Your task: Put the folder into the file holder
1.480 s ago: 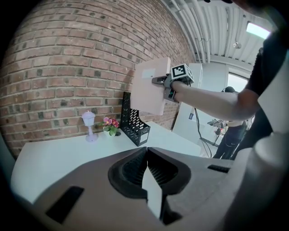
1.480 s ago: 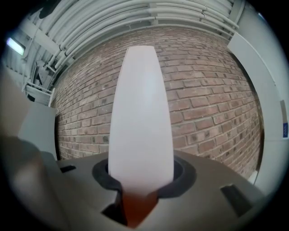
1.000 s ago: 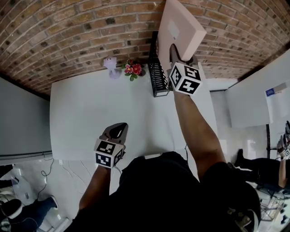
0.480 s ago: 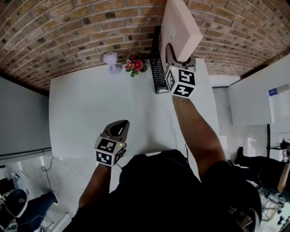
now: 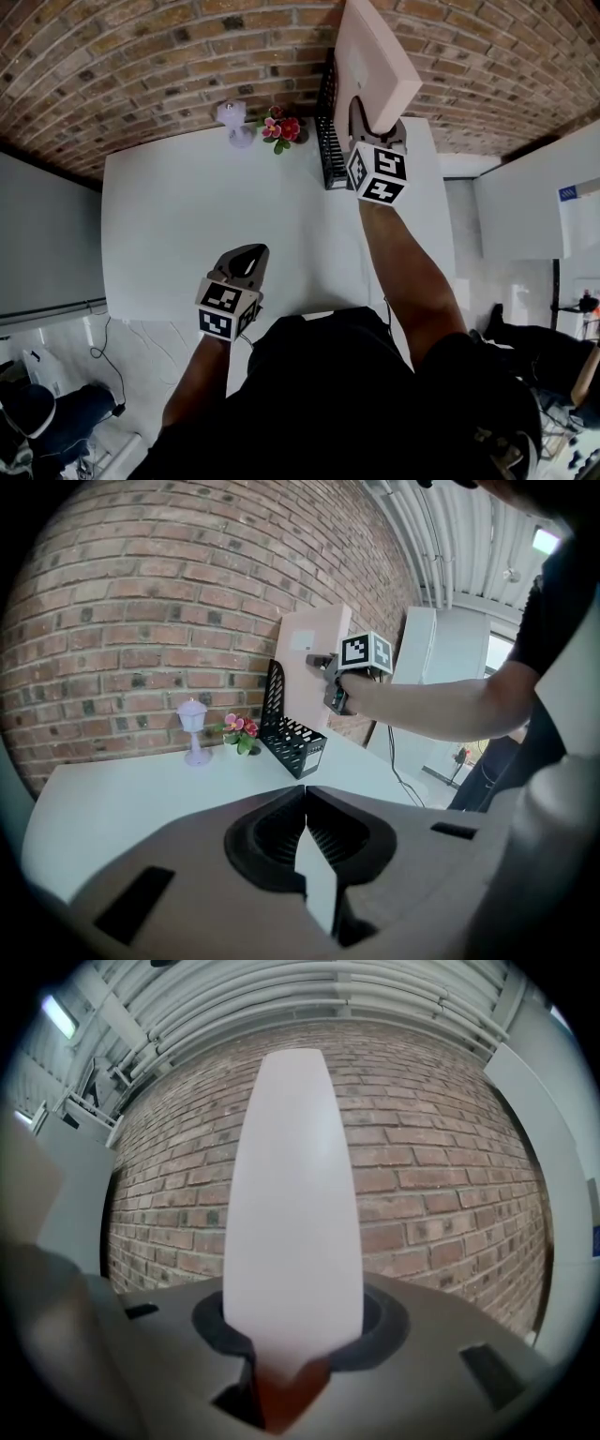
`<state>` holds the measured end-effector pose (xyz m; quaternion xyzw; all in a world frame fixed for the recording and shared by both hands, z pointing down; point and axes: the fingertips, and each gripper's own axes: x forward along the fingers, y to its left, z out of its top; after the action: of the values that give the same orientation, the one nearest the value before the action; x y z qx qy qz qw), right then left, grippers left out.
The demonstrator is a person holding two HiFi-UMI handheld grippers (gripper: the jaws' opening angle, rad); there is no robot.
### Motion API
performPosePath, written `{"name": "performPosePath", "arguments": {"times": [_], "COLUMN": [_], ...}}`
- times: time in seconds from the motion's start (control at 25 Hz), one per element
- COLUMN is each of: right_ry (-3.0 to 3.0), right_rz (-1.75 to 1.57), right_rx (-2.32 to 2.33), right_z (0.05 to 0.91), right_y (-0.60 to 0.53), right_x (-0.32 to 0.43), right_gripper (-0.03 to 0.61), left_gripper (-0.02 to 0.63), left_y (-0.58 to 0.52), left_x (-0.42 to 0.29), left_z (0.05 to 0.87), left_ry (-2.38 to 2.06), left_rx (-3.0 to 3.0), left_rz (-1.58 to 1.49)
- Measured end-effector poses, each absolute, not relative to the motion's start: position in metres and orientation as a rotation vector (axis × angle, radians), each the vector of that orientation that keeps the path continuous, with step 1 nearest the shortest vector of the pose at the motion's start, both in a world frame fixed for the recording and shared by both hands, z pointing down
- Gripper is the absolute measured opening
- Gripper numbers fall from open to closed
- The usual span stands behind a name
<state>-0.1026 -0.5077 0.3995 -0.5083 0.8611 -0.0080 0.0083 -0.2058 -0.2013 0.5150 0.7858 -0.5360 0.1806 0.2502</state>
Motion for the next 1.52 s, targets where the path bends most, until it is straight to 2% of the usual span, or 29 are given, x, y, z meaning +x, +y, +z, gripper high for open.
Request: {"name": "performPosePath", "arguments": {"times": [0.48,0.8,1.04,1.32,1.52], "right_ry": [2.788,2.76,2.731,2.73,2.8], "right_rz": [-0.015,-0.034,-0.024,-0.044,-0.067], "right_rx": [-1.602,-1.611,-1.622,-1.675,-1.692], "right_z": [0.43,0.43,0.428,0.429,0.441], "right_y": [-0.504,-0.497,-0.496,-0.497,-0.497], "right_x": [-0.107,-0.106,-0.104,-0.103,-0.111], "right_gripper": [0.201,0.165,0.17,0.209,0.261], "left_gripper": [0.005,0.005,0.005,0.005,0.005], "left_y": [-0.2,-0.199,-0.196,-0.19,-0.188], "left_x": [-0.209,-0.209,-0.208,-0.209,-0.208], "left_z": [0.512,0.509,0.509,0.509,0.51], "left_ry": [-1.474,-1.486,-1.49,-1.492,-1.487], "left_rx": [2.132,2.134,2.133,2.131,2.134], "left_rz": [0.491,0.487,0.489,0.488,0.489]}}
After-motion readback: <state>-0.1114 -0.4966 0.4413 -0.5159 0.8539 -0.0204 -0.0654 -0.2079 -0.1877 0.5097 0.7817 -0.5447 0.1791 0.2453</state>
